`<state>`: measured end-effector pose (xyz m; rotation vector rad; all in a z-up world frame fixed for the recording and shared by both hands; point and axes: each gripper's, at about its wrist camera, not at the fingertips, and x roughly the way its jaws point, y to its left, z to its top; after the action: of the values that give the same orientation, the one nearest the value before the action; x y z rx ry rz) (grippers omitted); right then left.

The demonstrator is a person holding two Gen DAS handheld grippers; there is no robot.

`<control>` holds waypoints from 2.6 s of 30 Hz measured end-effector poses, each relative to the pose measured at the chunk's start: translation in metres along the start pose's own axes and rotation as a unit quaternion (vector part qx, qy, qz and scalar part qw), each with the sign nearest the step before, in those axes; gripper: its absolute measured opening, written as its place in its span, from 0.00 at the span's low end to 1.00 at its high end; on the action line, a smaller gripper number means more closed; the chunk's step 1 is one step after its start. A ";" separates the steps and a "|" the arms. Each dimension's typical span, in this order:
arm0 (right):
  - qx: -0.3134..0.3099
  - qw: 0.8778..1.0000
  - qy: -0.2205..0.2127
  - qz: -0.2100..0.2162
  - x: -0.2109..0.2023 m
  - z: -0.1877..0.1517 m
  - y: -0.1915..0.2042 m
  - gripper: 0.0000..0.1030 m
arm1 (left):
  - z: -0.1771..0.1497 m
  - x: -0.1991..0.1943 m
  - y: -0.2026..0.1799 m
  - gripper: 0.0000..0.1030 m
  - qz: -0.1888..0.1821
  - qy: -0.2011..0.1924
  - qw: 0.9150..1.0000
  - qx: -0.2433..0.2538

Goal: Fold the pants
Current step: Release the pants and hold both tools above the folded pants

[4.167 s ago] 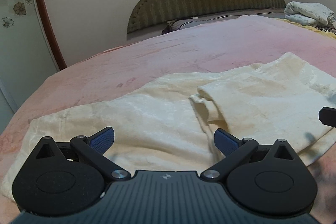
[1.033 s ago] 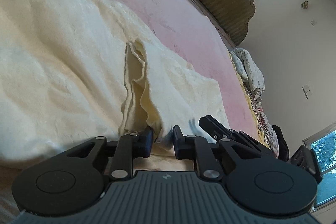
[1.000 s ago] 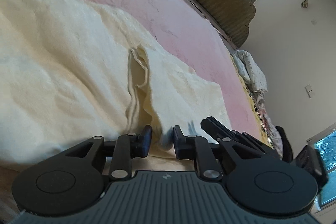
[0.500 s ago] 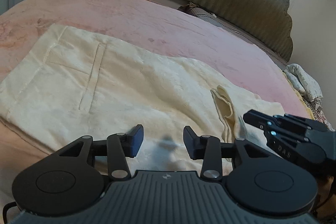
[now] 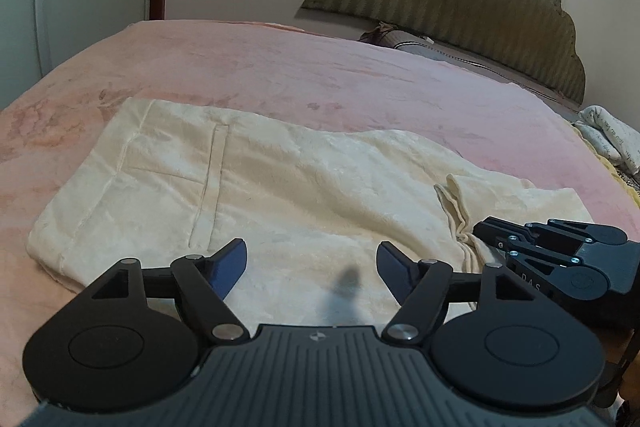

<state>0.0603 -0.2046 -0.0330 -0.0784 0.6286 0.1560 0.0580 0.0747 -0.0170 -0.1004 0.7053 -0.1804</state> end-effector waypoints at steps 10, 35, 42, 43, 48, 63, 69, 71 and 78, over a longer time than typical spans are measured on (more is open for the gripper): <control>0.037 0.996 0.002 -0.087 0.000 -0.001 -0.009 0.79 | -0.003 0.005 0.007 0.87 0.033 -0.006 0.999 -0.004; 0.143 0.985 0.024 -0.098 -0.003 -0.012 -0.029 1.00 | -0.033 0.020 -0.001 1.00 0.095 -0.040 0.990 0.100; 0.154 0.983 0.021 -0.094 -0.009 -0.016 -0.029 1.00 | -0.033 0.020 -0.001 1.00 0.095 -0.040 0.990 0.100; 0.154 0.983 0.021 -0.094 -0.009 -0.016 -0.029 1.00 | -0.033 0.020 -0.001 1.00 0.095 -0.040 0.990 0.100; 0.157 0.983 0.020 -0.091 -0.009 -0.016 -0.030 1.00 | -0.033 0.020 -0.001 1.00 0.097 -0.039 0.989 0.102; 0.149 0.983 0.025 -0.100 -0.020 -0.022 -0.023 1.00 | -0.033 0.020 -0.001 1.00 0.097 -0.039 0.989 0.101; 0.149 0.984 0.022 -0.099 -0.029 -0.028 -0.020 1.00 | -0.033 0.020 -0.001 1.00 0.097 -0.039 0.989 0.101; 0.150 0.984 0.022 -0.098 -0.029 -0.028 -0.021 1.00 | -0.033 0.020 -0.001 1.00 0.097 -0.039 0.989 0.101; 0.151 0.984 0.022 -0.097 -0.029 -0.029 -0.021 1.00 | -0.033 0.020 -0.002 1.00 0.097 -0.038 0.989 0.101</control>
<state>0.0240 -0.2324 -0.0385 0.1500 0.6788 -0.1305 0.0511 0.0683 -0.0544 0.1543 0.6126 -0.0600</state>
